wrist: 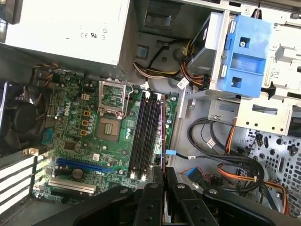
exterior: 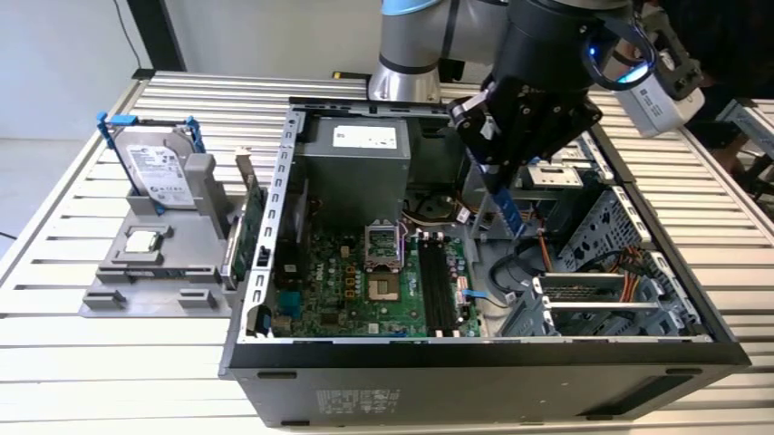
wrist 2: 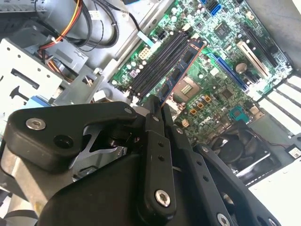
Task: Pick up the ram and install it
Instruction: 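Insert the ram into the slot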
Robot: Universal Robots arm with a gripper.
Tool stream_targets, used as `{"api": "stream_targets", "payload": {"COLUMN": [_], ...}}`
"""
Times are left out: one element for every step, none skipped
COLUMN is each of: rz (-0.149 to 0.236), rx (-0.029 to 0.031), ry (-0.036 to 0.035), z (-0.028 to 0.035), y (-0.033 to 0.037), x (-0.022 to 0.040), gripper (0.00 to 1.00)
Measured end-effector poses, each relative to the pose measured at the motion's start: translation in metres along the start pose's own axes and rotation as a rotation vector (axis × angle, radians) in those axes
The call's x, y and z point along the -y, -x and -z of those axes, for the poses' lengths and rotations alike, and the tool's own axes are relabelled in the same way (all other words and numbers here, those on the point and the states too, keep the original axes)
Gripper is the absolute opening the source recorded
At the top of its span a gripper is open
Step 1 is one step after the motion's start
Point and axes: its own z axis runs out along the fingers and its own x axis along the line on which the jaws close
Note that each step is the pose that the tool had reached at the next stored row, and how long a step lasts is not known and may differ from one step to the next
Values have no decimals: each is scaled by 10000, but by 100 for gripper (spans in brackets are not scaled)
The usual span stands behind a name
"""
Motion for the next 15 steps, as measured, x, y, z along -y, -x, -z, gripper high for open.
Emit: {"api": "stream_targets", "payload": {"rz": [-68, -154, -275, -406, -554, -682, -801, -909, -1041, -1172, -1309, -1433, -1536, -1593, -1611], "rx": [1, 3, 5, 7, 9, 11, 13, 15, 17, 18, 21, 22, 24, 24, 25], "ry": [-1, 0, 1, -1, -3, -3, -5, -5, -6, -7, -8, -10, -12, -14, -13], "z": [-1, -4, -8, -12, -16, -21, -26, -31, -38, -43, -49, -54, -55, -55, -55], "y": [4, 6, 6, 6, 7, 9, 12, 15, 17, 18, 21, 24, 28, 30, 30], "x": [1, 1, 1, 1, 1, 2, 2, 3, 3, 3, 4, 4, 5, 6, 6], "gripper": [0, 0, 0, 0, 0, 0, 0, 0, 0, 0, 0, 0, 0, 0, 0]}}
